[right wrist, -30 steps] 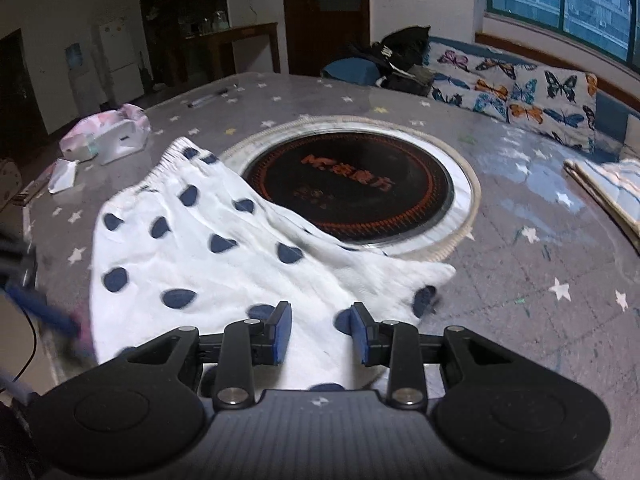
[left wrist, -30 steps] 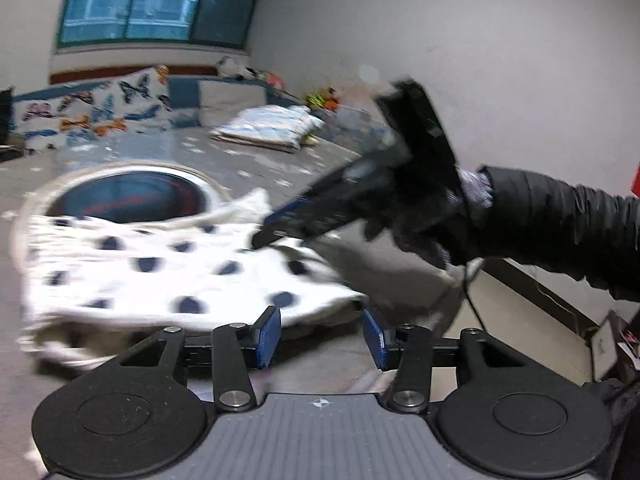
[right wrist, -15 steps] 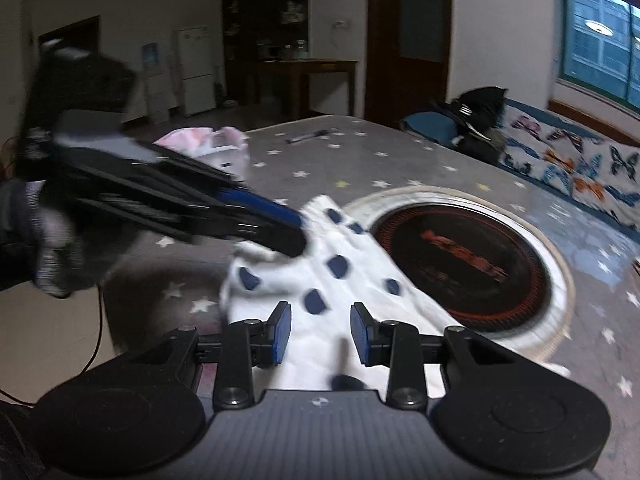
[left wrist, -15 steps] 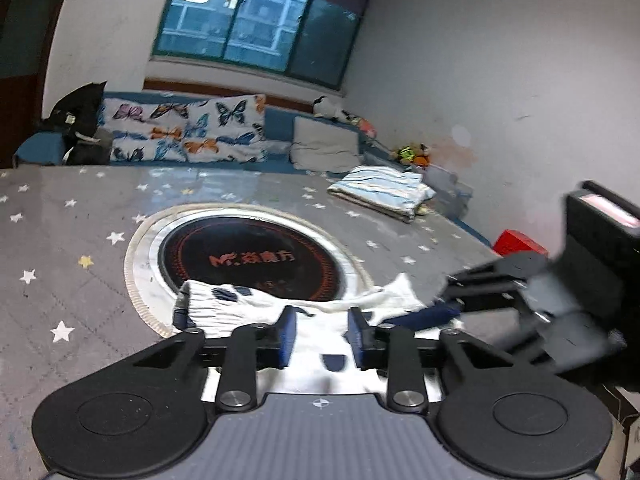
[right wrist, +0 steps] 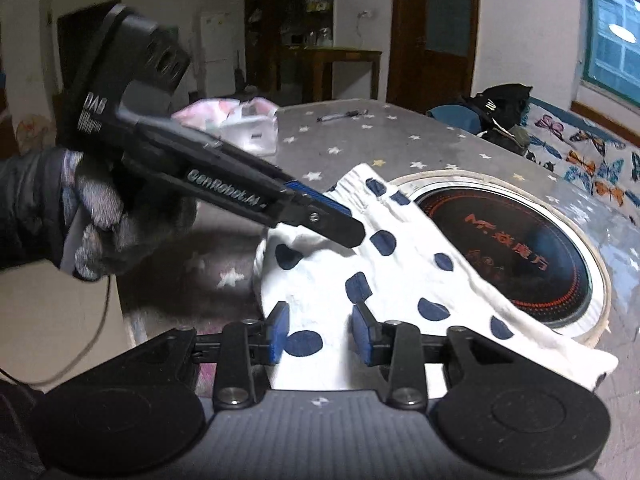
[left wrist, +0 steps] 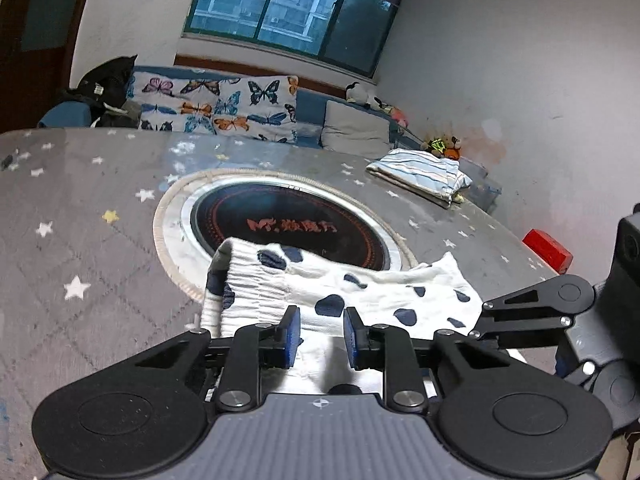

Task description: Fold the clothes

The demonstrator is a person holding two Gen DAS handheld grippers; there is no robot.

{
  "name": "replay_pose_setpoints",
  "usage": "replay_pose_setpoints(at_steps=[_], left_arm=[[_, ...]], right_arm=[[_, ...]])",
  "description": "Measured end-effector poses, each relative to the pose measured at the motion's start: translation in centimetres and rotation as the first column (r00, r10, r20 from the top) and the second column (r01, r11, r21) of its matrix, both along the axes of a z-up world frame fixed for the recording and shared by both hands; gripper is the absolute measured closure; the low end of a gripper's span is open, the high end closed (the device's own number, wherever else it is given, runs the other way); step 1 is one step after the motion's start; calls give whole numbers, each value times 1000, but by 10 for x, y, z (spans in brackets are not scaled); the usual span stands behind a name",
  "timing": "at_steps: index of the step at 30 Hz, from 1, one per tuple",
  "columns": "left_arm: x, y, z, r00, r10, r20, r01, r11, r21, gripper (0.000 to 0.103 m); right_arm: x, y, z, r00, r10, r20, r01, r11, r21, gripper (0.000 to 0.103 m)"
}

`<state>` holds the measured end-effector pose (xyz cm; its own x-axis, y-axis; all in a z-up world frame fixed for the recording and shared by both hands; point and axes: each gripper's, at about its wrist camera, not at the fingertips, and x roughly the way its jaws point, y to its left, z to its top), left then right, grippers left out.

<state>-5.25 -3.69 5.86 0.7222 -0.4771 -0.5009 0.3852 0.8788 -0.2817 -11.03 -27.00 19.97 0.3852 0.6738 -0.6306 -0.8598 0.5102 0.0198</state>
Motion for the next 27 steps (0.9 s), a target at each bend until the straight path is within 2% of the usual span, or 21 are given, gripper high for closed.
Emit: replay_pose_setpoints(at_steps=[5,10,18,27], left_arm=[[-1,-6,12,999,-18,33,19,1000,-13,78],[8,-15,10,999,-44,22,45,999,-16,78],[4,-27,-3,995,-96,1,96,995,20,77],[3,-21,-14,994,-102,-30,102,995,15,76]], right_arm=[[15,-27,8,995,-75,-65,79,995,65,64],[34,-51,9,977,-174,-122,188,975,117,64],[80,-62,-5,935,-294,-198,315,946,82,66],[108,-60,-20,911,-337,-240,362,929,71,73]])
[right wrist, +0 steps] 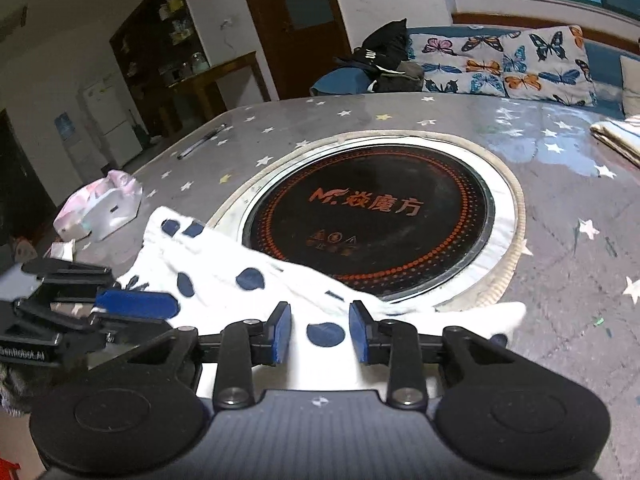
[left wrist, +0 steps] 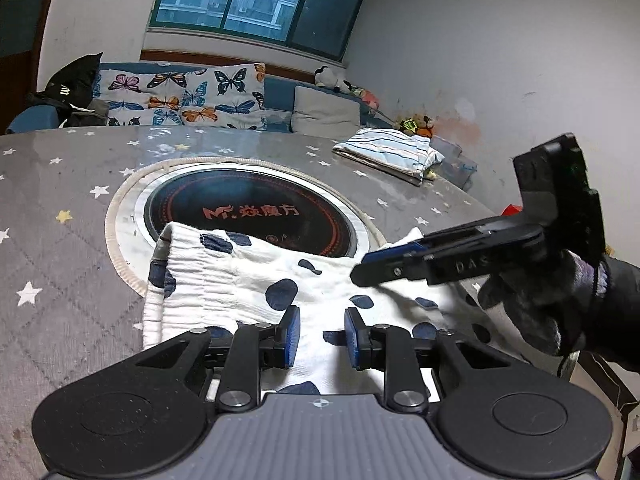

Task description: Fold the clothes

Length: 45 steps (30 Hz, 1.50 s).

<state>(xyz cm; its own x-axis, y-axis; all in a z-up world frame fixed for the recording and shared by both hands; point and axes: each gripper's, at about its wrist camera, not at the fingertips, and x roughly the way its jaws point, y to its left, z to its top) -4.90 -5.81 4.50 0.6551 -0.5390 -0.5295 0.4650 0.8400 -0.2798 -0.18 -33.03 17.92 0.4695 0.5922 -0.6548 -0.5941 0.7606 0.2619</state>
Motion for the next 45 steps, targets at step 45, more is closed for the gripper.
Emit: replay_pose_setpoints(at_steps=[45], left_arm=[[14,20,20,992,127,14,-127,992,-5,65]], right_arm=[[-23,-46,8,983,-125,135,136,988,-74,74]])
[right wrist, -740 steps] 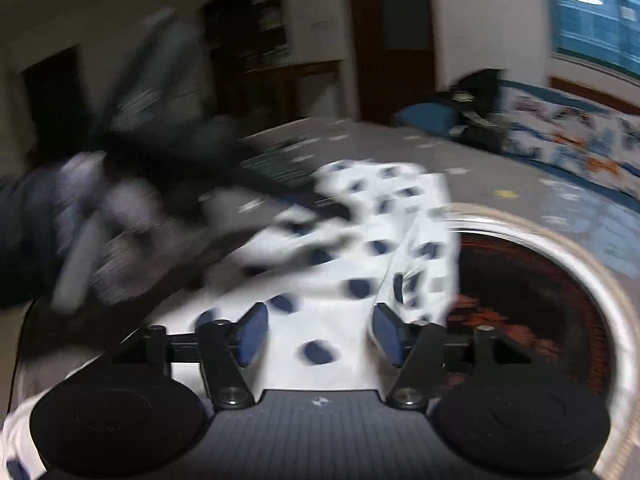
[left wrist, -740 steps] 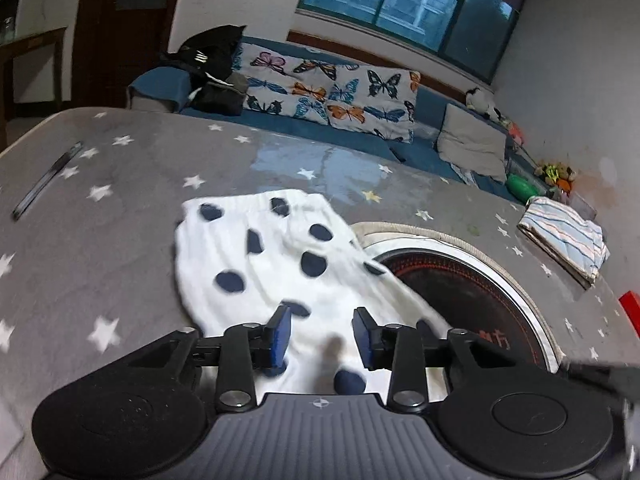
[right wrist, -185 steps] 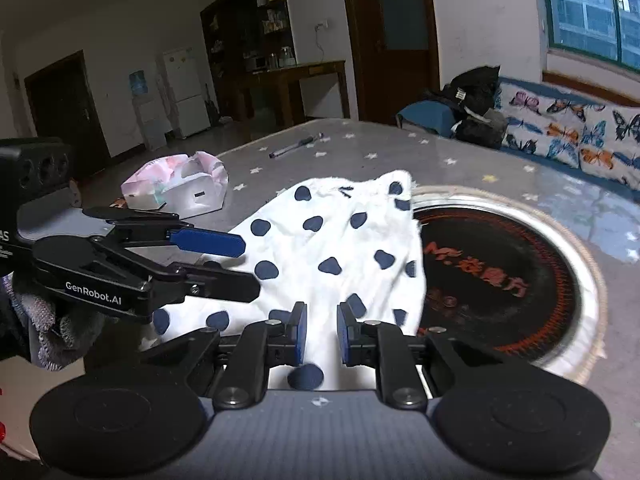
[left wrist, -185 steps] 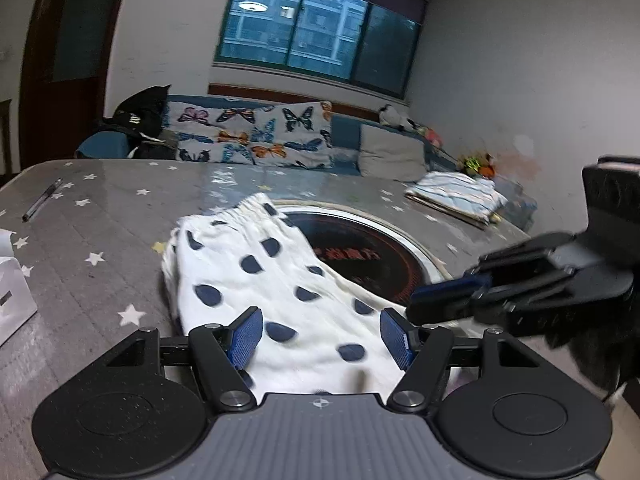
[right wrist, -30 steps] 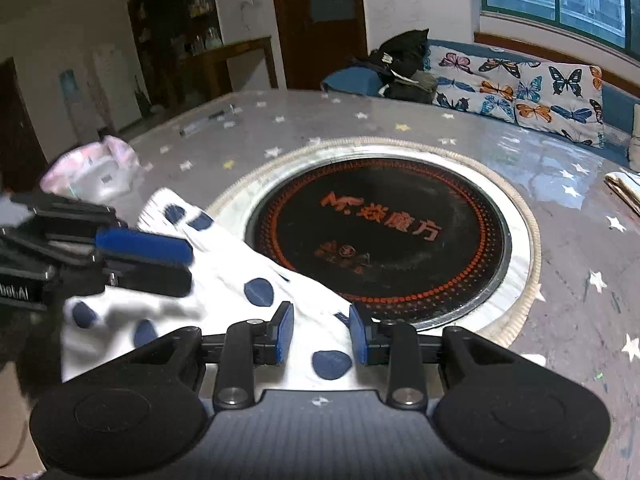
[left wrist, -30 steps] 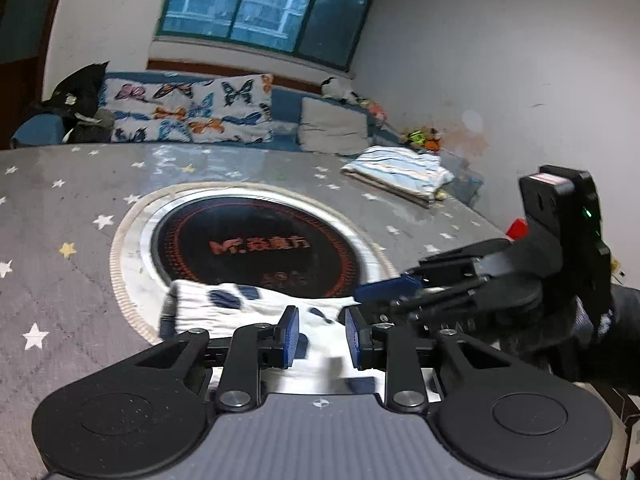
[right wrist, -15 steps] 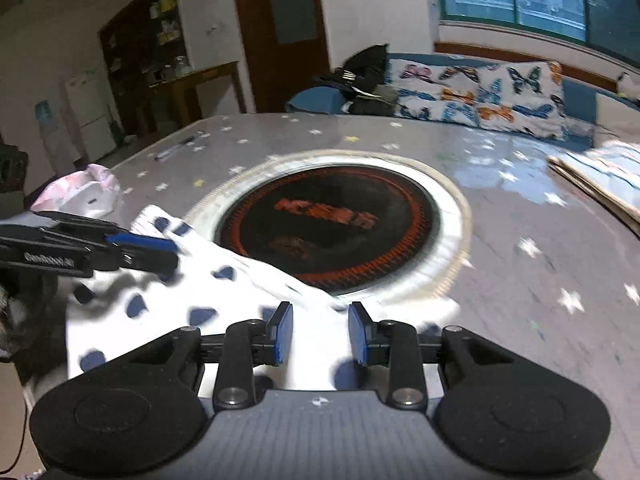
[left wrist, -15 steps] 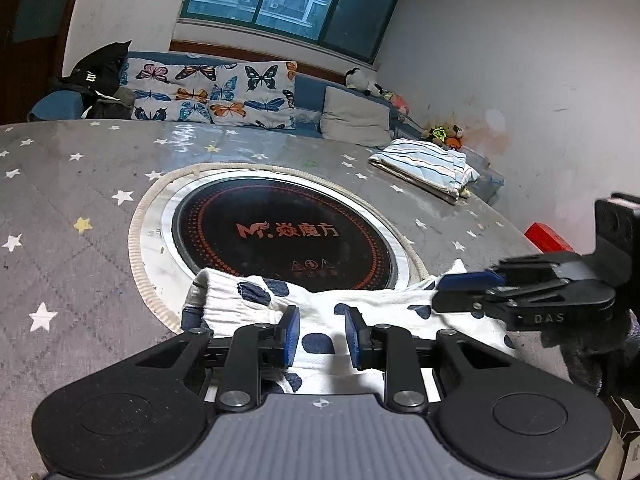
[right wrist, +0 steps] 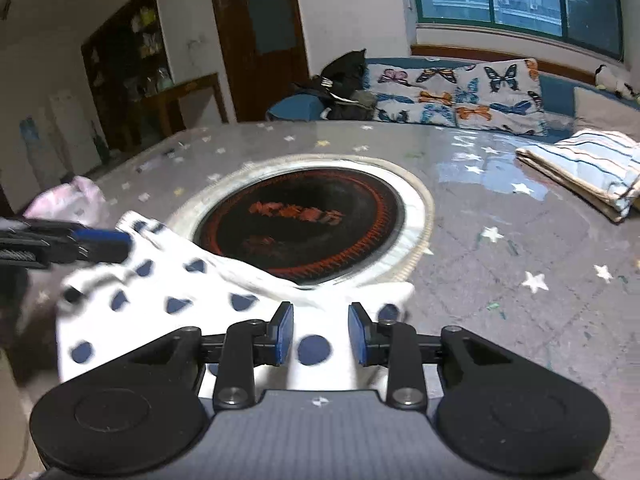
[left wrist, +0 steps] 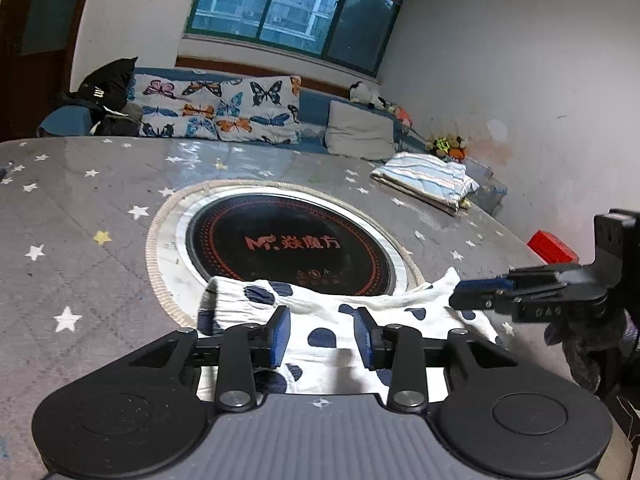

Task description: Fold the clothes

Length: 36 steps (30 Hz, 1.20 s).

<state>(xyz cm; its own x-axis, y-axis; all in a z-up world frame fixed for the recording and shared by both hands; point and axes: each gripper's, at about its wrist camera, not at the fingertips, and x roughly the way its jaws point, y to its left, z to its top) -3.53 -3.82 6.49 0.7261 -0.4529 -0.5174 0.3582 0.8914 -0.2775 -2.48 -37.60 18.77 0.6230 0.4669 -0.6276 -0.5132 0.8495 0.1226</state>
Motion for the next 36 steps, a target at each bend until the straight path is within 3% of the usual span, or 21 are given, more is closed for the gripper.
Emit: replay_pose_setpoints(at_steps=[9,24,31,36], left_arm=[[-13,19,-2,998,69,-3,-69,998,-8,64],[-22,38,-11,989,134,-64,-137,989,-57,55],[-30,44,-17,982,156,-106,-164,983,-80,49],[-28,44,-15,975,184,-129,-195,977,-84,47]], right_arm=[[21,-14,-1,997,-66,-27,69,994,89,73],[-16,-17,-1,999,-27,-25,27,1000,5,72],[-45,11,27,991,125,53,-124,992,-14,64],[-74,55,36,944,314,99,-306,948,-90,57]])
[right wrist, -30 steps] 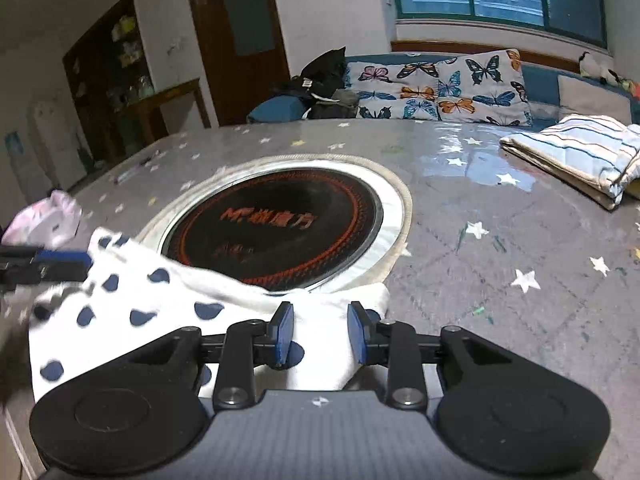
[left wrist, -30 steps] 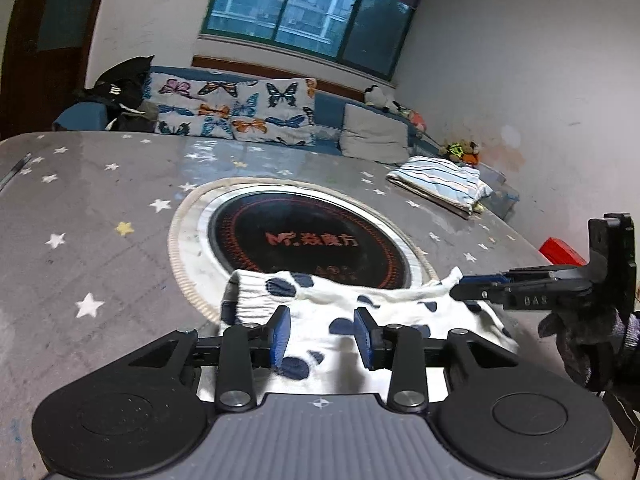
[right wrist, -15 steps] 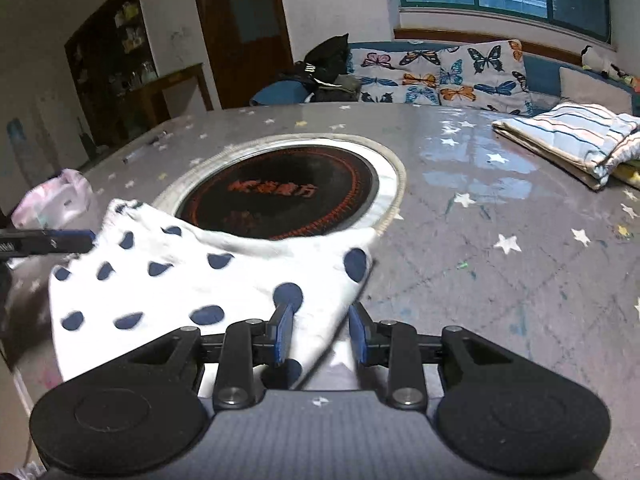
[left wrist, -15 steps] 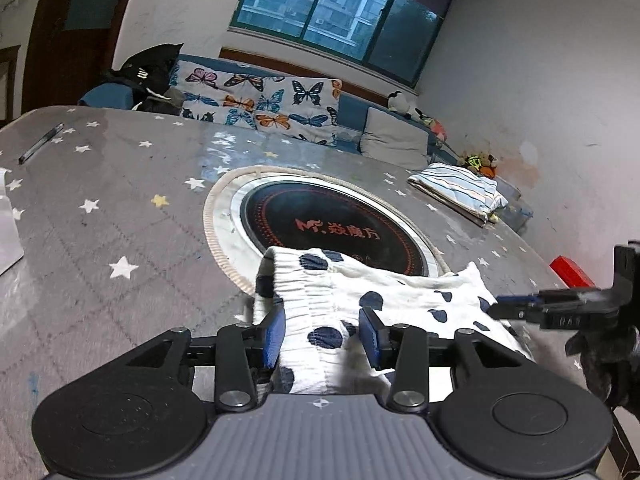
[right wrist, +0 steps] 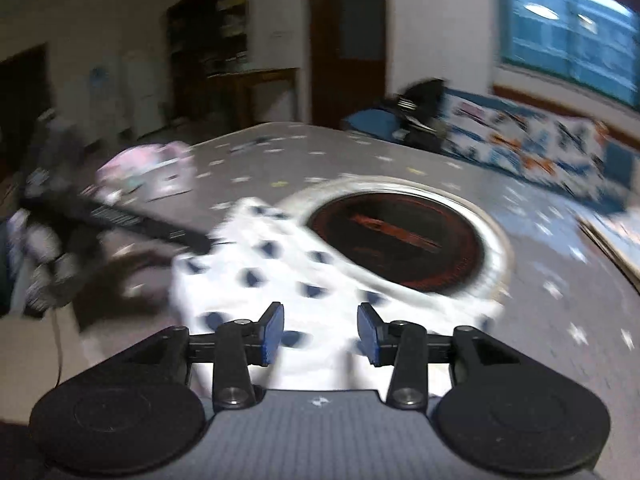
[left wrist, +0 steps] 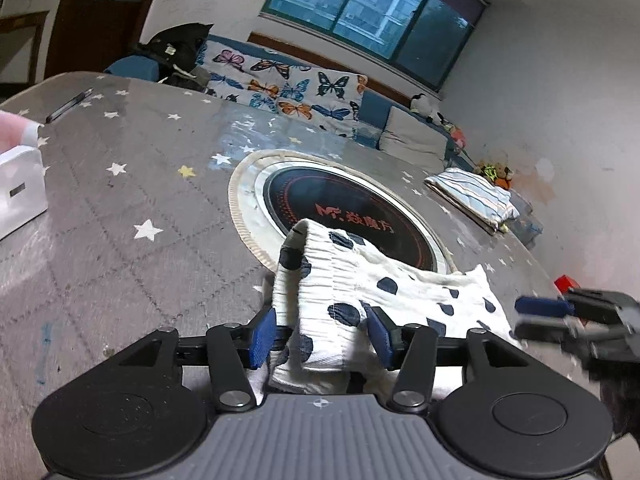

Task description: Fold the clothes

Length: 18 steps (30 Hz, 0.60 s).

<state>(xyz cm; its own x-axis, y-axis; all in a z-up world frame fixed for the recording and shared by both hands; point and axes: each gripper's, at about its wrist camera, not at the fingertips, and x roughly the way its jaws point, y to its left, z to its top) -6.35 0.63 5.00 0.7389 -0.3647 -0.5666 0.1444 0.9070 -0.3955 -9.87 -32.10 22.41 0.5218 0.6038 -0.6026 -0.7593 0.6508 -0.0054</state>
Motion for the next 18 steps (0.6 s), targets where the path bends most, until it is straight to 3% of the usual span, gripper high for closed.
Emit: replay_pose_setpoints(at_steps=[7,11,18], left_arm=[[3,0,8,999,47,-13,-47,999,4,33],[-1,4,14,996,86,2,-86,996,6,17],[-2,18,10,987,156,-37,-157,987,-31,9]], right_arm=[[-34,67,-13,970,227,82,-210,961,-179,53],[-41,92,-27,954,281,103,-248,936,-250,52],[-45,112,-46,934,311,174,-234,903,-359,54]])
